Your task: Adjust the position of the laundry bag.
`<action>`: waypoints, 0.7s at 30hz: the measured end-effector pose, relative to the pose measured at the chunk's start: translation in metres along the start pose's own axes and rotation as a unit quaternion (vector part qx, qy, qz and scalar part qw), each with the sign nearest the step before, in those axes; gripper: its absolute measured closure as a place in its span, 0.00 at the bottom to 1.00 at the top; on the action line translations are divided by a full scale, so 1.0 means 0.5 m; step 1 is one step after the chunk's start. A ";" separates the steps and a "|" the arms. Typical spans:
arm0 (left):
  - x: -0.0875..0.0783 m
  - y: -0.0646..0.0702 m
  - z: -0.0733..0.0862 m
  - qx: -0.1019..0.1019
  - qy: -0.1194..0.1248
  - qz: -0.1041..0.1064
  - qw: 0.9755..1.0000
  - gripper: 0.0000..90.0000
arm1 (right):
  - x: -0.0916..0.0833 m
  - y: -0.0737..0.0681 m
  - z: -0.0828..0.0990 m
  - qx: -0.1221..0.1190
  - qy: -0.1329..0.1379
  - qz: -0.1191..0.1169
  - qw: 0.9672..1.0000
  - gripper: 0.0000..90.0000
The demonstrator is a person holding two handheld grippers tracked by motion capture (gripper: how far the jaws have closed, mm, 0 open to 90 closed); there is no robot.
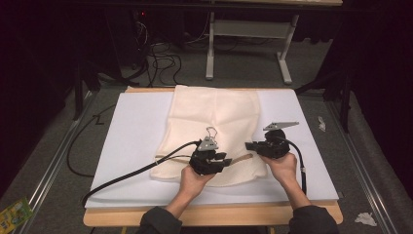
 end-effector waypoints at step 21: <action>0.046 0.029 -0.013 0.002 -0.005 0.019 1.000 0.75 | 0.008 -0.014 -0.006 -0.004 0.002 -0.008 1.000 0.98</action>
Point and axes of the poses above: each handheld gripper's, and its own axes: x roughly forward along the jaws, z roughly out of its underside, y roughly to its right, the point moved 7 cm from there along x, roughly forward along the jaws, and after that the axes turned 12 degrees about -x, right-handed, at the moved point
